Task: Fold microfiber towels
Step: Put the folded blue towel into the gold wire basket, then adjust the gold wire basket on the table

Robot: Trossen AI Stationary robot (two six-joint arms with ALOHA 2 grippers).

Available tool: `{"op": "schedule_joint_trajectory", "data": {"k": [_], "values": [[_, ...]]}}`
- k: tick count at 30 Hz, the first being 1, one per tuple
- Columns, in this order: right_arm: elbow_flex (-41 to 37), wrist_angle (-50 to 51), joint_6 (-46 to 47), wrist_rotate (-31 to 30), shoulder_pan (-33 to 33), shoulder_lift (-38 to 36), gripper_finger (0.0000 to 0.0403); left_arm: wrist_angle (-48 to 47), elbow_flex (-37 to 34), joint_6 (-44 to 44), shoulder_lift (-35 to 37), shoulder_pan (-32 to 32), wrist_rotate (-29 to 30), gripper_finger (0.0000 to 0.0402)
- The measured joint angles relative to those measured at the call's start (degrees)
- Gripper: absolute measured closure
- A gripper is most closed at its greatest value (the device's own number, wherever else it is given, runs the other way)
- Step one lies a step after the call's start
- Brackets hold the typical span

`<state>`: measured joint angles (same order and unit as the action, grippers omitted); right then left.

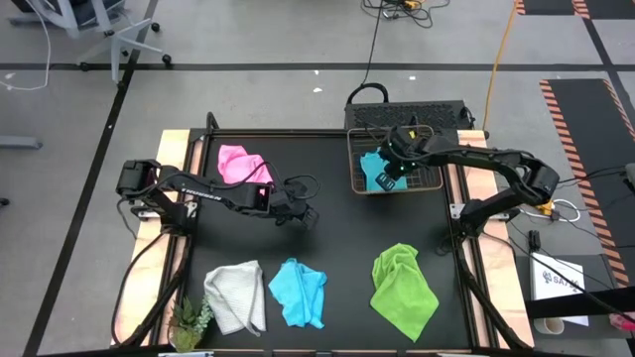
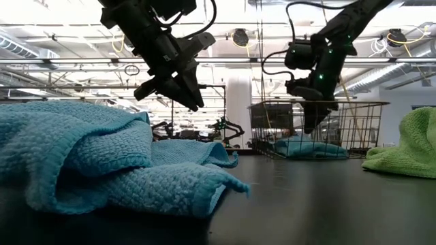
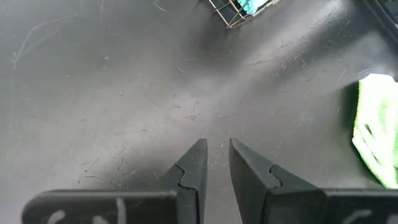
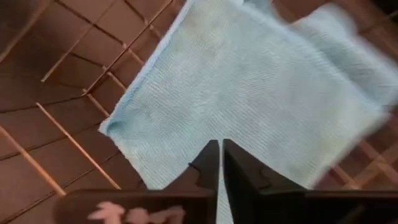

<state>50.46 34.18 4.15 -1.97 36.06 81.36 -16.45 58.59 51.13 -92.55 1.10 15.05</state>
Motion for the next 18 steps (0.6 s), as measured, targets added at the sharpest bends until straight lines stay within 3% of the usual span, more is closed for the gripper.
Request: {"op": "schedule_joint_trajectory", "data": {"k": [10, 18], "values": [[-0.9, -0.3, 1.0, -1.3, 0.6, -1.2, 0.0398, 0.0, 0.0, 0.0, 0.0, 0.1, -0.1, 0.0334], [-0.3, -2.2, 2.9, -1.1, 0.6, -8.2, 0.0402, 0.0, 0.0, -0.1, 0.0, 0.2, -0.2, 0.0334]]}}
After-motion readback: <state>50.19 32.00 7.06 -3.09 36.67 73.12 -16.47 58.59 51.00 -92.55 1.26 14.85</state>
